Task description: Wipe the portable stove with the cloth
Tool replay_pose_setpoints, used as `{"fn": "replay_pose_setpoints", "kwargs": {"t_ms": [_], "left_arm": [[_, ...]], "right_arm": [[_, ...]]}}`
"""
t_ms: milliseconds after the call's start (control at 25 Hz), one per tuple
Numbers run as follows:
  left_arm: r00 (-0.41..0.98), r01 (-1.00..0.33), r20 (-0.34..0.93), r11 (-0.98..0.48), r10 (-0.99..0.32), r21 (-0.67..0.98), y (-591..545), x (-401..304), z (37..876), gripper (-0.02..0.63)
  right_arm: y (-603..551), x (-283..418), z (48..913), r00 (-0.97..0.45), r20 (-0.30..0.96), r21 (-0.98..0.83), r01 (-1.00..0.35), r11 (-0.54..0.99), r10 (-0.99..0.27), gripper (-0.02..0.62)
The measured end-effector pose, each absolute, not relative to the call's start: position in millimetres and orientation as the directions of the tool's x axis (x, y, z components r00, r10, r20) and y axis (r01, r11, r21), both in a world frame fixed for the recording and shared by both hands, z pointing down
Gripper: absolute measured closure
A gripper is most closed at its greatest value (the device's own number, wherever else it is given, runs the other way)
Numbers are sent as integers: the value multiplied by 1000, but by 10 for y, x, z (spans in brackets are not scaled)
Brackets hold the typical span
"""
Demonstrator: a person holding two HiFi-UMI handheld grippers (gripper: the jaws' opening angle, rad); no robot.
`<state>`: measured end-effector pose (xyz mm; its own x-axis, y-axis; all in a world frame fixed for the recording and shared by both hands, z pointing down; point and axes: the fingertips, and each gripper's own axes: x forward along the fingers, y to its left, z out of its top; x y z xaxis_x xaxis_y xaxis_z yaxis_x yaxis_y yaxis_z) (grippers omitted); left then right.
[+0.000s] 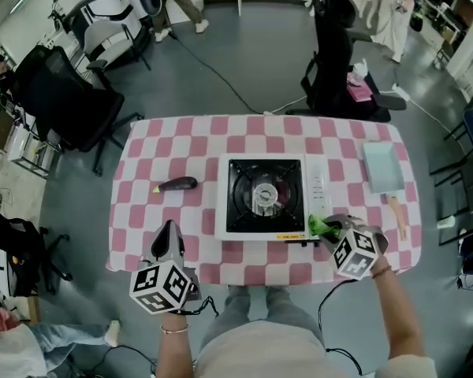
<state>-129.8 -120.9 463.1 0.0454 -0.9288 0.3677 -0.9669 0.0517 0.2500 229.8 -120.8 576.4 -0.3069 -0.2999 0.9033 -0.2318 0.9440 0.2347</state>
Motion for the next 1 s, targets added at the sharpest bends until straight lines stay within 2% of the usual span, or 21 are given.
{"fn": "replay_pose_setpoints", "kwargs": {"t_ms": [1000], "left_arm": [[106,-958,381,8,-919,285,-1331,-1316,4764,606]], "right_arm": [[-922,2223,5801,-255,926,227,-216,950,-279,518]]}}
